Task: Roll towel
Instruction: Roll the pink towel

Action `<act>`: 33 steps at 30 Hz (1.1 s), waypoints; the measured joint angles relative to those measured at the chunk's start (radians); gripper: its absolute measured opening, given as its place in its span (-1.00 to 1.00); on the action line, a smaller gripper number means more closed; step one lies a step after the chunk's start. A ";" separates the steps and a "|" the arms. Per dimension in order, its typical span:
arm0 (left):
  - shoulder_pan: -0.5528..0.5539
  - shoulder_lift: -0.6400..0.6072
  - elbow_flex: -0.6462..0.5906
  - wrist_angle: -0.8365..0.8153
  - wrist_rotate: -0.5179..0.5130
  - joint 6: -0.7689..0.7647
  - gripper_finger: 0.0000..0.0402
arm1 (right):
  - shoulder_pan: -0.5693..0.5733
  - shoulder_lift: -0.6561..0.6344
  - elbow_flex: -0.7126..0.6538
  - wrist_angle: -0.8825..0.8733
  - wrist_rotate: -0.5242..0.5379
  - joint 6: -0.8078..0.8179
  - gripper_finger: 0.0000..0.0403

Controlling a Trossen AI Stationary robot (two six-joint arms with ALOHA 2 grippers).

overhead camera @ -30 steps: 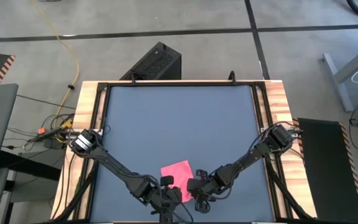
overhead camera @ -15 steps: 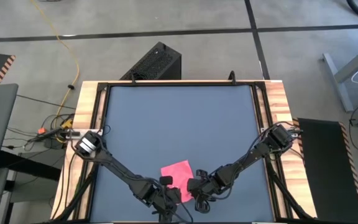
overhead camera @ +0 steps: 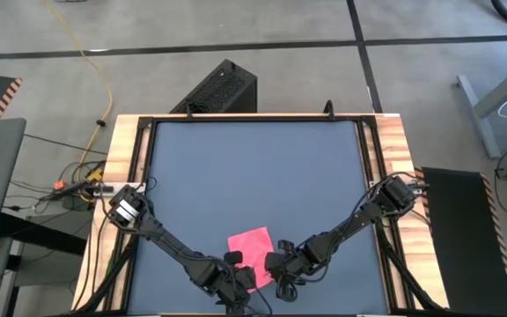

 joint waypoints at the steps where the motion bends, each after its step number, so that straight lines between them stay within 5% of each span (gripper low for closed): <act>1: -0.001 0.000 0.000 0.000 -0.004 0.000 -0.60 | 0.000 0.000 0.000 0.000 0.000 0.000 -0.84; 33: -0.002 0.009 0.047 -0.103 -0.046 -0.053 -0.60 | 0.024 -0.076 0.000 -0.154 0.049 -0.010 -0.80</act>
